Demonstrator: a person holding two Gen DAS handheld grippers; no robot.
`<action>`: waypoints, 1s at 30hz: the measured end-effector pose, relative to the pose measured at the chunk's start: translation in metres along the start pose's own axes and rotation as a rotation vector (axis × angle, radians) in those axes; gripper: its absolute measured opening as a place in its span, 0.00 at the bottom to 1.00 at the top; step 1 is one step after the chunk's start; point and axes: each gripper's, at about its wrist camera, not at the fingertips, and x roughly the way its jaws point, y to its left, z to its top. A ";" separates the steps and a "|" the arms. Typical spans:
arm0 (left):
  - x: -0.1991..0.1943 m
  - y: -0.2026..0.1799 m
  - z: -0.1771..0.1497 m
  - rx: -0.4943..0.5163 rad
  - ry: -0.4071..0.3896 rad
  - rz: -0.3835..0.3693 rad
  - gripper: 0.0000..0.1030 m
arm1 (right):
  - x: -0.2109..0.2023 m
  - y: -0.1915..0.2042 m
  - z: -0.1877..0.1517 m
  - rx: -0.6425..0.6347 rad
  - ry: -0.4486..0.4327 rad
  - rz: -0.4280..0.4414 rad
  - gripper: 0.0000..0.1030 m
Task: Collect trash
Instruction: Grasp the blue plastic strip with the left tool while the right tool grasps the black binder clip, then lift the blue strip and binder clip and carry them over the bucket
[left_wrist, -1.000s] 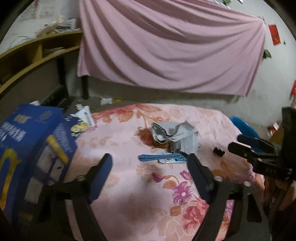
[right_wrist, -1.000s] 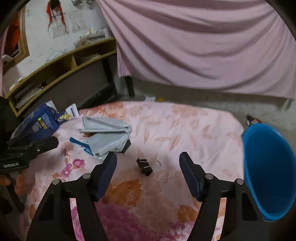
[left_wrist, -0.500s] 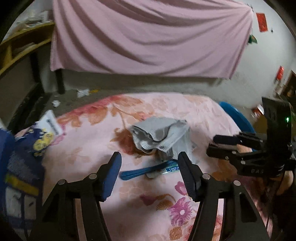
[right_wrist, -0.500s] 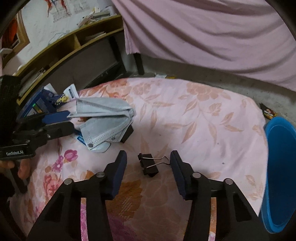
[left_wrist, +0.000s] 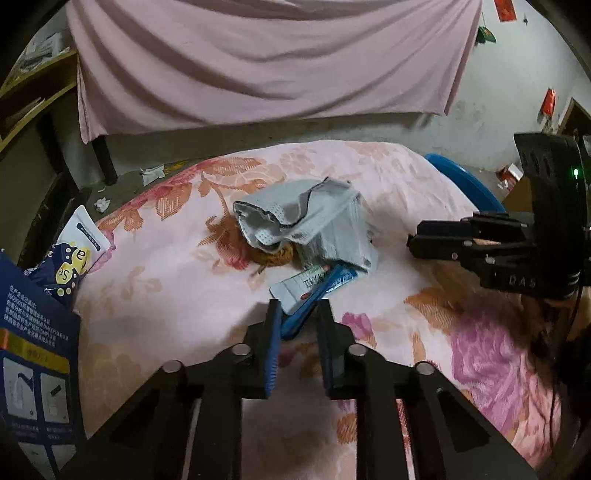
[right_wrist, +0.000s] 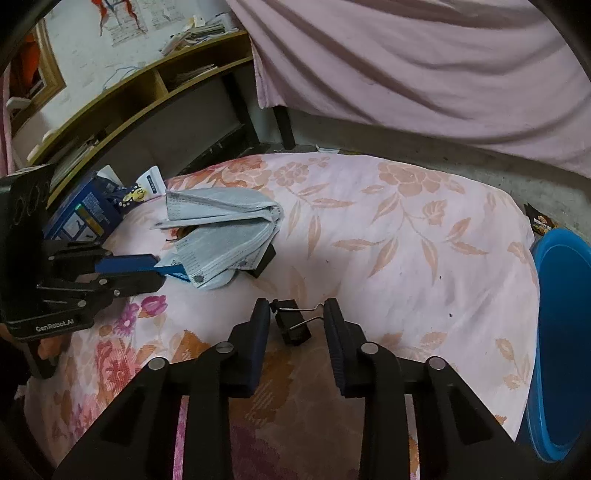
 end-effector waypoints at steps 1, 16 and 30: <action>0.000 -0.002 0.000 0.002 0.004 0.004 0.05 | -0.001 0.001 -0.001 -0.001 0.000 -0.001 0.23; -0.035 -0.032 -0.035 -0.104 -0.073 -0.039 0.05 | -0.025 0.008 -0.023 -0.001 -0.017 -0.006 0.06; -0.045 -0.032 -0.039 -0.244 -0.111 0.023 0.05 | -0.019 -0.003 -0.015 0.045 -0.011 -0.008 0.35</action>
